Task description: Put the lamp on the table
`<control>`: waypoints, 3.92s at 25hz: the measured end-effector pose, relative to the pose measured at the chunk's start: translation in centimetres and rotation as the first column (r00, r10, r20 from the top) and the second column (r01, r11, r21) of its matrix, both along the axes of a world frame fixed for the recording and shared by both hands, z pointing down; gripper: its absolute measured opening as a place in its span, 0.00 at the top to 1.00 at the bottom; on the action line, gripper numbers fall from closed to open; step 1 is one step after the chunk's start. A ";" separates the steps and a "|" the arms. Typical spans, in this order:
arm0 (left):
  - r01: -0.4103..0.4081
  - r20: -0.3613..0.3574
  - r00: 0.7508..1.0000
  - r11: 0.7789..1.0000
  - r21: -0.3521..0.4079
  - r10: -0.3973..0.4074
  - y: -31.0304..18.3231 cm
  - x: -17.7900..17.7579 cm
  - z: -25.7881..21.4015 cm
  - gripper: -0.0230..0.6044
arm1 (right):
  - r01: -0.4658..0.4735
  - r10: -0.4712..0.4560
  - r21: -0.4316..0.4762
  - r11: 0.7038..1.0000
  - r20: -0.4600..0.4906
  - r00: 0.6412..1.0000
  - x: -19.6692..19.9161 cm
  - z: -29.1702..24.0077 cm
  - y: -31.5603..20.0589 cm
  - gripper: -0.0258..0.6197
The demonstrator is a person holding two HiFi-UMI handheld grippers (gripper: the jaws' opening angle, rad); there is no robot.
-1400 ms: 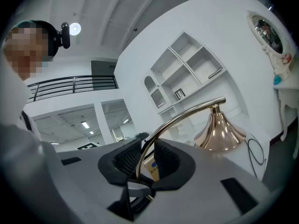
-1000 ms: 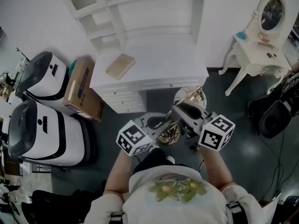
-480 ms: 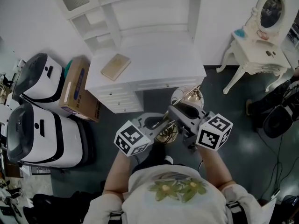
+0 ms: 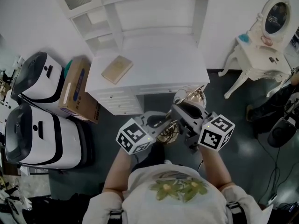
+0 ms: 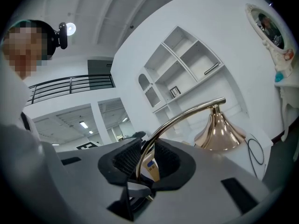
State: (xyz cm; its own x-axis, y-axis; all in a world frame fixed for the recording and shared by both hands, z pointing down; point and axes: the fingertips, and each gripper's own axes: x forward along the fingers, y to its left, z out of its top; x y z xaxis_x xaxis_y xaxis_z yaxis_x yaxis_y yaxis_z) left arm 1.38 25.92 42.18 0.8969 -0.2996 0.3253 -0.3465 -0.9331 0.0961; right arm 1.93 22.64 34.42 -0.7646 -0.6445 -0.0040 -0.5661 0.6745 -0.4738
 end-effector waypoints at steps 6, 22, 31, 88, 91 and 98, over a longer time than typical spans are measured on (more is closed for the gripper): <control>-0.014 0.006 1.000 1.000 0.008 0.014 -3.6 -0.4 -0.2 0.90 | -0.011 0.011 0.001 1.000 -0.005 1.000 -0.4 -0.2 -3.6 0.81; -0.048 0.000 0.999 0.998 0.045 0.048 -13.3 -2.5 -1.5 0.90 | -0.058 0.059 0.030 0.998 -0.023 0.998 -2.5 -1.7 -12.9 0.81; -0.062 -0.008 0.998 0.997 0.053 0.062 -17.5 -4.6 -1.6 0.90 | -0.079 0.080 0.028 0.996 -0.031 0.996 -4.5 -1.6 -17.1 0.81; -0.054 -0.018 0.998 0.996 0.071 0.056 -38.5 -0.5 -3.1 0.90 | -0.068 0.069 0.041 0.997 -0.022 0.997 -0.5 -3.0 -38.0 0.81; -0.049 -0.013 0.999 0.996 0.069 0.050 -39.7 -0.3 -3.0 0.90 | -0.059 0.060 0.040 0.997 -0.022 0.998 -0.3 -2.9 -39.3 0.81; -0.027 -0.012 1.000 0.997 0.069 0.028 -42.4 0.1 -3.0 0.90 | -0.035 0.036 0.042 0.998 -0.021 0.999 0.0 -2.9 -42.0 0.81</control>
State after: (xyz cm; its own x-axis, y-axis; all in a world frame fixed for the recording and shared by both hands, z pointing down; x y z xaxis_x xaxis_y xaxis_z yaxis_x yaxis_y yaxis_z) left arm 1.46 -16.50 39.16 0.9090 -0.2962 0.2932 -0.3199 -0.9468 0.0353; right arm 1.95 -19.37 31.48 -0.7412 -0.6711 -0.0153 -0.5999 0.6726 -0.4333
